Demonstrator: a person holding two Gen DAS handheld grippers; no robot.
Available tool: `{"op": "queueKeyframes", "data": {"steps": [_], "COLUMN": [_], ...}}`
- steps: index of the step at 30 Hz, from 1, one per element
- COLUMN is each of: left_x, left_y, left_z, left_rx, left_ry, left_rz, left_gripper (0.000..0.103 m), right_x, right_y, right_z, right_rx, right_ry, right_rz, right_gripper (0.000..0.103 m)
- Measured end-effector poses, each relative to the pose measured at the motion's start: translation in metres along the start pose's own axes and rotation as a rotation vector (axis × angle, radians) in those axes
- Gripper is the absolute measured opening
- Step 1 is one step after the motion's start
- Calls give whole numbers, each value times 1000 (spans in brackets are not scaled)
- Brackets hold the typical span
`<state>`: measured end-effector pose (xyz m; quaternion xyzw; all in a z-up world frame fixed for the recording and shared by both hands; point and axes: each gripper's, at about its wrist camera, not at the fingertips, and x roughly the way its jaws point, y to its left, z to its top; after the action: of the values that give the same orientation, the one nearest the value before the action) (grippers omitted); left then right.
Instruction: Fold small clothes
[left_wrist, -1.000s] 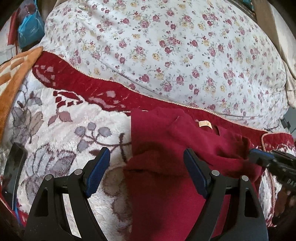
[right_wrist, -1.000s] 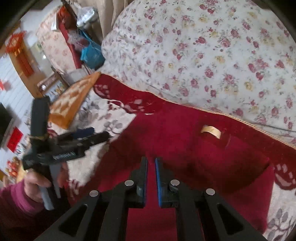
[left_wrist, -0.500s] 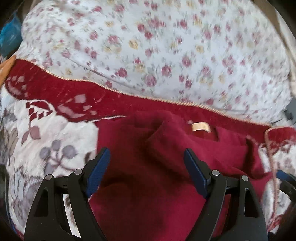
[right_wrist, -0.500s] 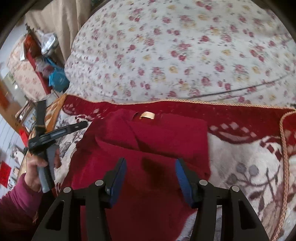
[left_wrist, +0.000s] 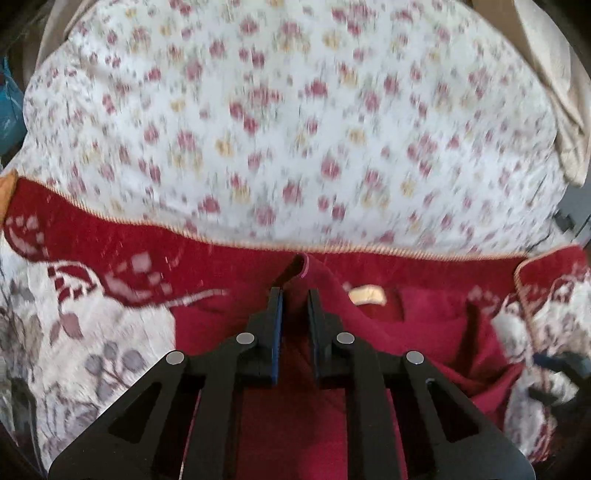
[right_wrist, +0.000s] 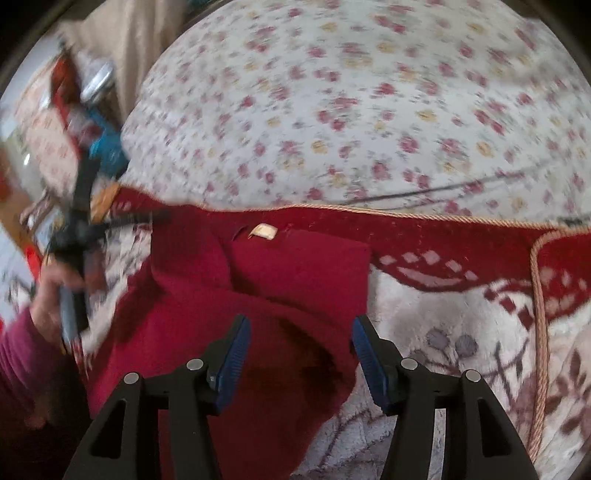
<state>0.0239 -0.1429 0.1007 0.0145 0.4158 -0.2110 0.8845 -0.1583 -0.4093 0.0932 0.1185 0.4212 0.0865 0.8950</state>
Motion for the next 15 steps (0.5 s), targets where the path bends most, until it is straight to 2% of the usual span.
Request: {"op": "queueKeyframes", "data": {"steps": [2,3,6,8,9,10,11,13,15], "left_x": [-10,-15,-28,-36,-40,-45,-51,-63,-69], "left_y": [3,4,3,2,1,2,3,7,12], "left_z": [8,11,22,29,34,39,45,51,48], "left_rx": [-17,-22,-20,-24,-30,-37,-47,-70,-91], "left_ry": [-17,-24,-59,-81,-93,-109,-128,-167,-184], "left_rz": [-25,-37,-53,-62,-69,-75,-82,-112,-149], "left_gripper": [11,11,11,11,11,11,11,11,11], "right_x": [11,20,43,54,59,62,63,53,33], "right_y": [13,21,38,40,38,36,35,28,19], "right_z": [1,2,1,4,6,9,12,28,42], "right_rx": [-97,-177,-395,-440,-438,-432,-426,-360,-245], "right_ry": [35,68,132,138,143,143,139,65,-40], "right_rz": [-29,-74,-203,-211,-195,-190,-200,-283,-315], "right_gripper": [61,65,66,66,61,47,15,11,11]}}
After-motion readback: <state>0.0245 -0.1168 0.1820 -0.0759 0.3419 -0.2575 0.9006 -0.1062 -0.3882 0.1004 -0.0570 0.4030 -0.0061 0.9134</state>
